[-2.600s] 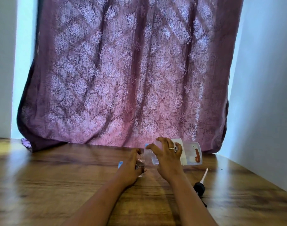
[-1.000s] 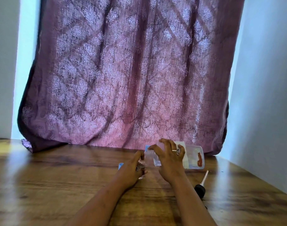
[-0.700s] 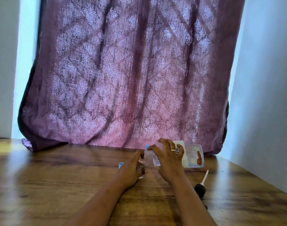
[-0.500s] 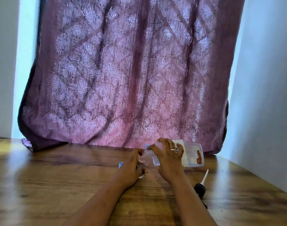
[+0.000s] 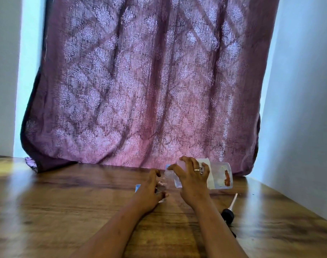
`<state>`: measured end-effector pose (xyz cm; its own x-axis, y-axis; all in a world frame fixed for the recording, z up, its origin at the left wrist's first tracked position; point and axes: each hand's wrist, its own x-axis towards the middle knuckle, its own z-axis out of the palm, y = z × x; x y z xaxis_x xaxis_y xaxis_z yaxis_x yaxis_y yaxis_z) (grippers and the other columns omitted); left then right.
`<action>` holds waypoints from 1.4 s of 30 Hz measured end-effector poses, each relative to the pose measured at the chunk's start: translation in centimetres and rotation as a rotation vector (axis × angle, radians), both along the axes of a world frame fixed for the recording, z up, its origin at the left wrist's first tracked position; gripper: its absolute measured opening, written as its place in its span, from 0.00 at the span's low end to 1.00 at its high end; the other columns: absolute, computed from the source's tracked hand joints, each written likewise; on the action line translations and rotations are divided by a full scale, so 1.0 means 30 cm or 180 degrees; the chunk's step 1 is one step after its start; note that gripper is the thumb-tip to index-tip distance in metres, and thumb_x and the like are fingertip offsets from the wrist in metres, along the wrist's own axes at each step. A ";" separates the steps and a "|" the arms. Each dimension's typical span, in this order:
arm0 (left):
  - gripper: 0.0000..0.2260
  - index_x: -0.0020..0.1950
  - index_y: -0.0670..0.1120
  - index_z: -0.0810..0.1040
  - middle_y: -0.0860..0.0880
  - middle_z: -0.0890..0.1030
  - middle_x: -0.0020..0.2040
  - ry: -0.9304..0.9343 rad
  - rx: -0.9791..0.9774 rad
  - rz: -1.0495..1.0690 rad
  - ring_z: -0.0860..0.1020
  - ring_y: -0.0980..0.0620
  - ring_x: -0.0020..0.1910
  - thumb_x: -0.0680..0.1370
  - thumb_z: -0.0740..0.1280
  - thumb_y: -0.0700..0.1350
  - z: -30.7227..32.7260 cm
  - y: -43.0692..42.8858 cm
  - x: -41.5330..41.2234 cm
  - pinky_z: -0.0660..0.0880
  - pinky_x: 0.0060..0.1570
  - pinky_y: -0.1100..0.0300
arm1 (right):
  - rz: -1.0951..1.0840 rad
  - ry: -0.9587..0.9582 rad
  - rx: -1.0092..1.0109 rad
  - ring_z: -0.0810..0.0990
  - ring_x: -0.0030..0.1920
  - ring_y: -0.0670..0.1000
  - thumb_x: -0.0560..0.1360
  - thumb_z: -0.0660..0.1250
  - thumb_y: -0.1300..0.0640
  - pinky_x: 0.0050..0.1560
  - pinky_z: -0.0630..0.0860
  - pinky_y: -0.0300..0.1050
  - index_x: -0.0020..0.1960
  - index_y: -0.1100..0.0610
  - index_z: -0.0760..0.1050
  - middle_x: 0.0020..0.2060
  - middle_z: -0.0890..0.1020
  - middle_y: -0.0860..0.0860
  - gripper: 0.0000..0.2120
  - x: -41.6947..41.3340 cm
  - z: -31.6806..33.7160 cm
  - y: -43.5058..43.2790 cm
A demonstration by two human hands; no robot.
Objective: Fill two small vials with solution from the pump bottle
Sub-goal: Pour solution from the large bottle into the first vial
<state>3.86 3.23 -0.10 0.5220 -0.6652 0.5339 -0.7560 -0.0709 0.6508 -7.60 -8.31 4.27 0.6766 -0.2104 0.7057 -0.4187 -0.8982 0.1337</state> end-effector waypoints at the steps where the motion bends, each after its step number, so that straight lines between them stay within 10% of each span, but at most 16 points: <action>1: 0.23 0.52 0.58 0.57 0.52 0.80 0.46 -0.0006 0.0001 -0.0008 0.79 0.54 0.42 0.72 0.71 0.46 0.000 0.001 -0.001 0.73 0.38 0.64 | 0.0003 -0.0003 0.0002 0.53 0.72 0.53 0.61 0.66 0.69 0.63 0.45 0.57 0.63 0.35 0.61 0.70 0.60 0.50 0.41 0.001 -0.001 0.000; 42: 0.23 0.52 0.62 0.60 0.58 0.78 0.45 0.0151 -0.0007 -0.0054 0.78 0.62 0.45 0.72 0.72 0.45 0.006 0.001 -0.006 0.71 0.39 0.70 | -0.0023 -0.0028 0.0001 0.54 0.72 0.54 0.61 0.65 0.71 0.65 0.46 0.58 0.63 0.36 0.63 0.70 0.61 0.50 0.40 0.004 0.005 0.008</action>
